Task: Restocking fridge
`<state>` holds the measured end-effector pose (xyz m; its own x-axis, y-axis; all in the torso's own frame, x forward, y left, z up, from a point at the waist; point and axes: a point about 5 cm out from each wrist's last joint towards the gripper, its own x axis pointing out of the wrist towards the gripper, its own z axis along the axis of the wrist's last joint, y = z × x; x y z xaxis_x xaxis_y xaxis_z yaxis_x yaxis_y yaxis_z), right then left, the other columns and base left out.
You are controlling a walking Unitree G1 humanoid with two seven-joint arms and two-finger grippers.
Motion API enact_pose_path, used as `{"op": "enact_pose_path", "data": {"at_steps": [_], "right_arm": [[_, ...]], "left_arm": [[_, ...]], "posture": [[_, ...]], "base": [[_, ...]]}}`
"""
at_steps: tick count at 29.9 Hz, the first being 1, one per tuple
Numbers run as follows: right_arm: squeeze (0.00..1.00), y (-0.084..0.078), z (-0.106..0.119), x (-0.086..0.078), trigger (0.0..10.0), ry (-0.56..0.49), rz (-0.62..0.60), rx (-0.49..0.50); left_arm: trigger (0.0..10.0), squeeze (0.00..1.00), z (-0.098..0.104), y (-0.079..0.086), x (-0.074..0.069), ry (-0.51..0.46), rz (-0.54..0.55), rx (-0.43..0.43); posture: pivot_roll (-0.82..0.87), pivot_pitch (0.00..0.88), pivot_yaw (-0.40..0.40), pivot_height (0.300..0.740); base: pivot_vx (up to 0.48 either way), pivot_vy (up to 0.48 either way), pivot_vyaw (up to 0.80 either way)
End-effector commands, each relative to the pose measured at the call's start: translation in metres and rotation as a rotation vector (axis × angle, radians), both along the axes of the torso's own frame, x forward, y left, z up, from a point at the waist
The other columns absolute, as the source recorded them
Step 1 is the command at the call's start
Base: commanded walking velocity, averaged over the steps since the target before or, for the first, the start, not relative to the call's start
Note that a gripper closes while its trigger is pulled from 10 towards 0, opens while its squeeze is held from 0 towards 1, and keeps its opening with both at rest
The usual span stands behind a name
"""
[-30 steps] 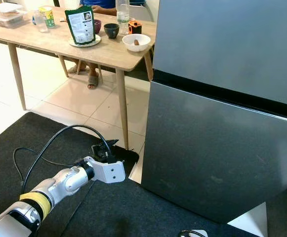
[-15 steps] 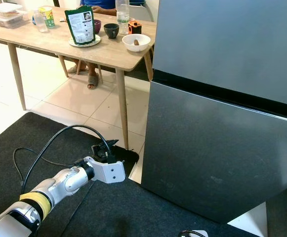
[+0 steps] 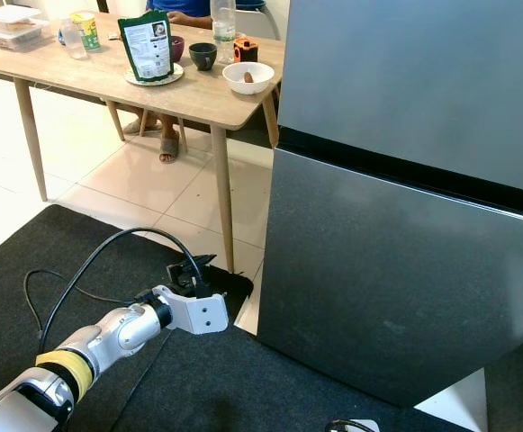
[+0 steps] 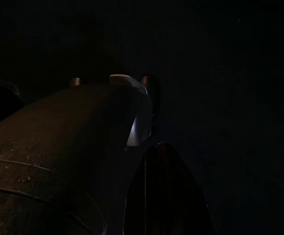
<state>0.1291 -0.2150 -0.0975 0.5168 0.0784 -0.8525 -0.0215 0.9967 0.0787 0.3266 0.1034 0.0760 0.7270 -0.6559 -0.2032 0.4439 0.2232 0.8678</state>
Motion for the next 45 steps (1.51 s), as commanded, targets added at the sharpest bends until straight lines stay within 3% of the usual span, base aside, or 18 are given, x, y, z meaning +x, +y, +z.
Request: {"op": "enact_pose_path", "data": {"at_steps": [1,15,25,34,36,38,39,40,43,44,45], "right_arm": [[0.00,0.002,-0.005,-0.015,10.0,0.047,-0.010,0.008],[0.00,0.004,-0.005,-0.013,10.0,0.045,-0.010,0.010],[0.00,0.002,-0.004,-0.009,10.0,0.040,0.007,0.002],[0.00,0.004,-0.006,-0.016,10.0,0.062,0.027,0.001],[0.00,0.006,-0.007,-0.016,10.0,0.062,0.032,0.003],[0.00,0.006,-0.007,-0.016,10.0,0.062,0.032,0.003],[0.00,0.006,-0.007,-0.016,10.0,0.062,0.037,0.003],[0.00,0.006,-0.007,-0.016,10.0,0.062,0.037,0.003],[0.00,0.009,-0.007,-0.018,10.0,0.068,0.061,-0.002],[0.00,0.009,-0.007,-0.018,10.0,0.068,0.061,-0.002],[0.00,0.010,-0.008,-0.018,10.0,0.069,0.065,-0.001]], "left_arm": [[10.0,0.00,-0.003,0.002,-0.002,0.010,-0.004,0.006],[10.0,0.00,-0.007,0.004,-0.002,0.041,0.012,0.014],[10.0,0.00,-0.002,0.001,-0.003,-0.034,0.001,-0.016],[10.0,0.00,-0.005,0.005,-0.002,0.064,0.017,-0.016],[10.0,0.00,0.001,0.010,0.002,0.087,0.065,-0.112],[10.0,0.00,0.001,0.010,0.002,0.087,0.065,-0.112],[10.0,0.00,0.004,0.014,0.004,0.110,0.109,-0.181],[10.0,0.00,0.004,0.014,0.004,0.110,0.109,-0.181],[10.0,0.00,0.010,0.049,0.015,0.241,0.392,-0.558],[10.0,0.00,0.010,0.049,0.015,0.241,0.392,-0.558],[10.0,0.00,0.009,0.057,0.016,0.273,0.447,-0.639]], "posture": [[-0.10,0.133,0.027,0.740],[-0.09,0.128,0.031,0.740],[-0.09,0.132,0.019,0.740],[-0.10,0.136,0.022,0.740],[-0.10,0.136,0.024,0.740],[-0.10,0.136,0.024,0.740],[-0.10,0.136,0.024,0.740],[-0.10,0.136,0.024,0.740],[-0.09,0.135,0.027,0.740],[-0.09,0.135,0.027,0.740],[-0.09,0.135,0.031,0.740]], "base": [[0.000,0.000,0.00],[0.000,0.000,0.00],[0.000,0.000,0.00],[0.000,0.000,0.00],[0.000,0.000,0.00],[0.000,0.000,0.00],[0.000,0.000,0.00],[0.000,0.000,0.00],[0.000,0.000,0.00],[0.000,0.000,0.00],[0.000,0.000,0.00]]}}
